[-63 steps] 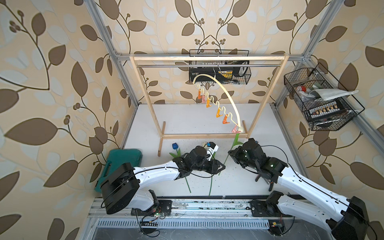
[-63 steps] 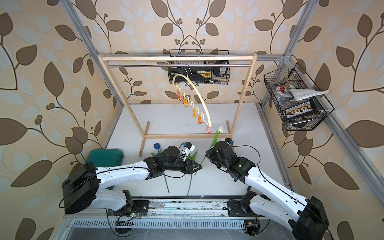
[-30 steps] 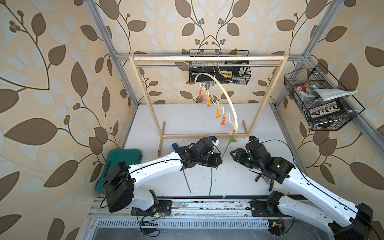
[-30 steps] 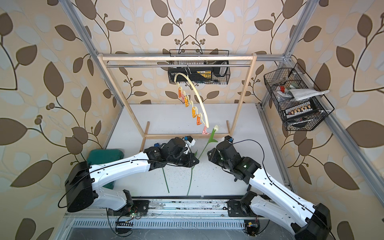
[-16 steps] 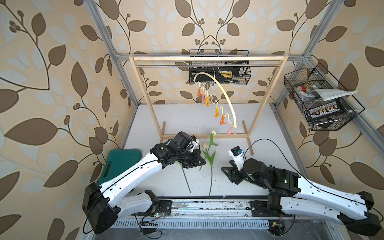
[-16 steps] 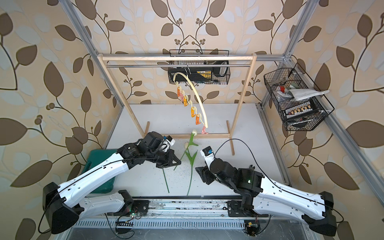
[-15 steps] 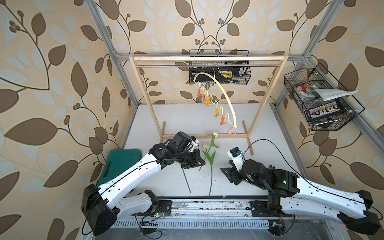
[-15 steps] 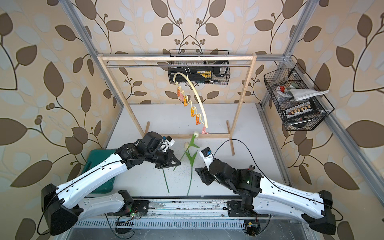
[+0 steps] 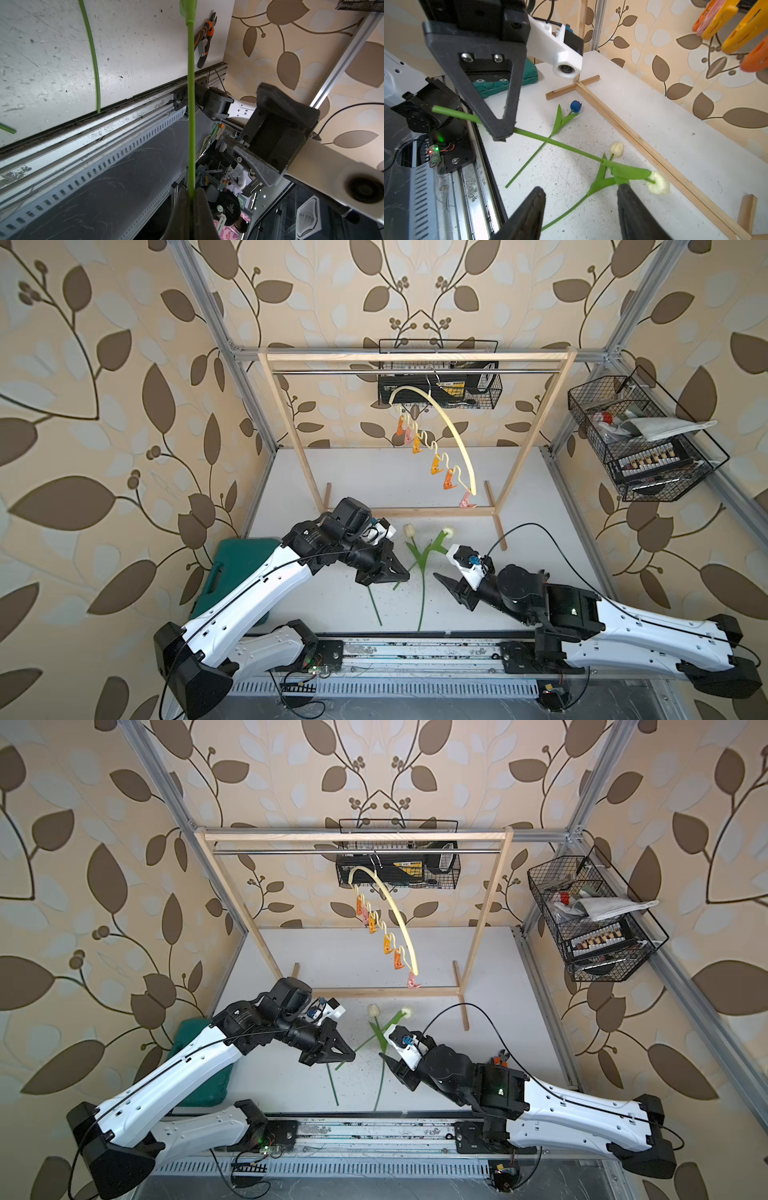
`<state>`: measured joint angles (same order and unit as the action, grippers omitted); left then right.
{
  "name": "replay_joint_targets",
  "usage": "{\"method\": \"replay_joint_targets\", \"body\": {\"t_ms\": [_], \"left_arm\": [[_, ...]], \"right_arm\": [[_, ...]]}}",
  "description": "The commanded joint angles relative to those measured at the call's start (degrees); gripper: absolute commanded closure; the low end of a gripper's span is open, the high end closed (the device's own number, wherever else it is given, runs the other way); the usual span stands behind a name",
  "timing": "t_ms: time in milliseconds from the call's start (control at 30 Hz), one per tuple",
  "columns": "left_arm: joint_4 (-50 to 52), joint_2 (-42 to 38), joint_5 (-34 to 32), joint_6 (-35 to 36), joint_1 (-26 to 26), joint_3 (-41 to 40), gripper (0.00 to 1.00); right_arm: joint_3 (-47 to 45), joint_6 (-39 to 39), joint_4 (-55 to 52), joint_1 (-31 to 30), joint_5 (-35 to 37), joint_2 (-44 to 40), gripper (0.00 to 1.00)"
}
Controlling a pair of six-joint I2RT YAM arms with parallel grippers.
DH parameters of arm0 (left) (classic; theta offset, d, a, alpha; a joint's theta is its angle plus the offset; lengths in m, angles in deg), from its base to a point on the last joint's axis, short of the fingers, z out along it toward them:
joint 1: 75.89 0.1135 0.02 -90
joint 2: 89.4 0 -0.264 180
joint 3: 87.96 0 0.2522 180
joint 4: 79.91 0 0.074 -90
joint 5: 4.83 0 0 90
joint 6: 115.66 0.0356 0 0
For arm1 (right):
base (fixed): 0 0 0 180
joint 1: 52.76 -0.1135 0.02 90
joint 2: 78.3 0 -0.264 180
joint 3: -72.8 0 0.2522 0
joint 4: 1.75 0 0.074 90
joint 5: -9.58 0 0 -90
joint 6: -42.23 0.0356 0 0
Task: Dry the flowers on a clothes hanger
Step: Pick up the flower at the center of the board.
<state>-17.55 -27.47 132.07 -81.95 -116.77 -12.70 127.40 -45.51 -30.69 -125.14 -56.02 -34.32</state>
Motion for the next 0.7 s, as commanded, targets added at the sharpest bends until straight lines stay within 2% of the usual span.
{"method": "replay_joint_targets", "body": {"t_ms": [0,167,467,667], "left_arm": [[1.34,-3.41,3.8,-3.17,0.62,1.17,1.0],[1.23,-5.62,5.01,-5.32,0.81,0.91,1.0],[1.23,-7.95,4.48,-6.81,0.81,0.29,1.0],[1.85,-8.47,4.17,-6.9,0.81,0.41,1.0]], "right_arm": [[0.46,-3.16,2.59,-1.24,-0.48,0.26,0.45],[2.36,-6.95,2.36,-6.82,3.98,4.01,0.43],[4.92,-11.32,4.05,-7.87,7.42,9.26,0.41],[6.7,-13.83,5.75,-7.72,7.59,12.2,0.44]]}}
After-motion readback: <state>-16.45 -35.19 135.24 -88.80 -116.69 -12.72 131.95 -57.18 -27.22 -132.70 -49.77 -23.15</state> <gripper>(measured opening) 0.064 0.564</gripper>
